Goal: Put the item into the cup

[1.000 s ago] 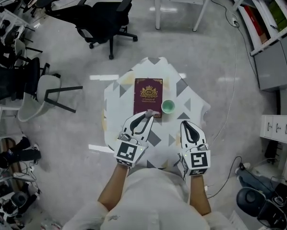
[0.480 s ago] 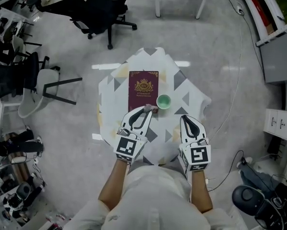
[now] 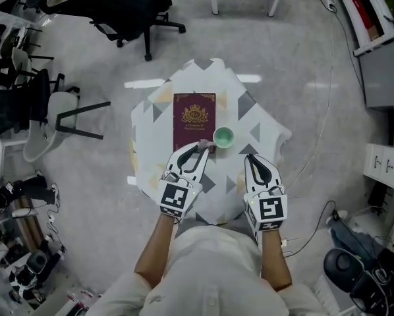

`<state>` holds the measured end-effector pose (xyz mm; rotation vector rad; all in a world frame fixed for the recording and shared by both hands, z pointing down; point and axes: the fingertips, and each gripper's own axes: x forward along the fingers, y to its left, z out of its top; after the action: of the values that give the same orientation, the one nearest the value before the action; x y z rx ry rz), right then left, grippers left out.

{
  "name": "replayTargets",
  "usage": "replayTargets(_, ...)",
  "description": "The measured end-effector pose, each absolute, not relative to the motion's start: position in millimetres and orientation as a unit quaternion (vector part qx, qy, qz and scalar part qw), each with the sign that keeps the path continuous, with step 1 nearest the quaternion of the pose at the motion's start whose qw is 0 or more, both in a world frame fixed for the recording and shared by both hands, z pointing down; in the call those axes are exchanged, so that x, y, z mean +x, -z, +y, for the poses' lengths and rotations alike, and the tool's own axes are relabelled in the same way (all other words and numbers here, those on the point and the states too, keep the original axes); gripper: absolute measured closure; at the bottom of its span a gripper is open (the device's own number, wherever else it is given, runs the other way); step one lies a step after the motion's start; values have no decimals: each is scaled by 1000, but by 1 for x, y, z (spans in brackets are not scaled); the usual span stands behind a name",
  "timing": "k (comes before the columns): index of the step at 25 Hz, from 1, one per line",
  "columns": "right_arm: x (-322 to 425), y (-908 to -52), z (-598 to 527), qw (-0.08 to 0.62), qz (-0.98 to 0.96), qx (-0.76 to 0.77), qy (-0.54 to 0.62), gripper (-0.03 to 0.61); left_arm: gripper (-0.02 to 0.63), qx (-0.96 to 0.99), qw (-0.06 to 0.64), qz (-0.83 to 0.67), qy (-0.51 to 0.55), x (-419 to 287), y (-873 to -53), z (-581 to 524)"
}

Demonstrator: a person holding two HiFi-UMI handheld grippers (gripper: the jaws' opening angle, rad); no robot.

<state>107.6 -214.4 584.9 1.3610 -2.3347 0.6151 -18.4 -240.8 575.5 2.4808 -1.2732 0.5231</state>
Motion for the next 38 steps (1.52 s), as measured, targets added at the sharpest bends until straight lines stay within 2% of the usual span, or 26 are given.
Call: replayTargets(38, 109, -643, -214, 204, -811, 480, -265, 549, 537, 862, 174, -372, -298, 27, -686, -257)
